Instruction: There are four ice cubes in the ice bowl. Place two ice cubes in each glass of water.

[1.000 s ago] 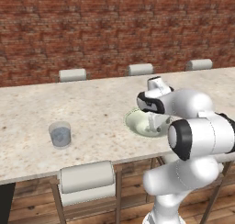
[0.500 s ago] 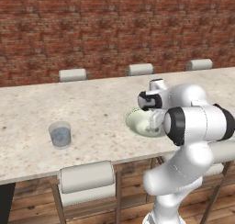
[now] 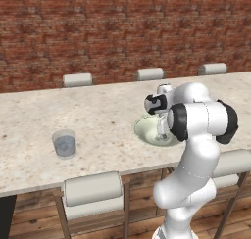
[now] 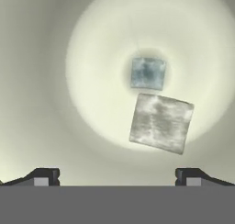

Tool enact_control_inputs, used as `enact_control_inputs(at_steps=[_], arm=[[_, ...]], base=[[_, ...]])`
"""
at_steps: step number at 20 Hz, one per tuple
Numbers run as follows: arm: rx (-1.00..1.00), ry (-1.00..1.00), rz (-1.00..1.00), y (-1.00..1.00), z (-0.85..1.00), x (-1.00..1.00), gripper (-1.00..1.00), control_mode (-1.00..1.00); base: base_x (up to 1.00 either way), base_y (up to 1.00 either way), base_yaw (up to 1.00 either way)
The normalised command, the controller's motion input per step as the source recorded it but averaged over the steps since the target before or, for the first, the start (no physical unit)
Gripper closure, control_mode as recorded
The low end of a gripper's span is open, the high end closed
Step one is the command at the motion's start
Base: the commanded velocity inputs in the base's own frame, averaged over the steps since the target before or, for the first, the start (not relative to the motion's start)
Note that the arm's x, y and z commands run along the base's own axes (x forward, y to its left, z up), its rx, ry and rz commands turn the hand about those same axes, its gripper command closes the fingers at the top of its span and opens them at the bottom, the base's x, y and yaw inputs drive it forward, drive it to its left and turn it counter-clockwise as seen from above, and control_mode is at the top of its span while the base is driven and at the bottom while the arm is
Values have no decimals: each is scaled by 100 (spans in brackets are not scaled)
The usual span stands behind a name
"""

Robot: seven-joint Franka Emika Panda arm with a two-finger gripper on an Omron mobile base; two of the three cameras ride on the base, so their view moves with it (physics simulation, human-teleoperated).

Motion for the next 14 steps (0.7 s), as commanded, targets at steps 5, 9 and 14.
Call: enact_control_inputs(at_steps=[5,9,14], arm=[[1,-1,0,0,-21,1,-100,-100],[0,-4,0,0,-25,0,-100,-100],[4,-8,0,0,-8,2,-100,-100]], base=[[0,0,0],[0,0,0],[0,0,0]])
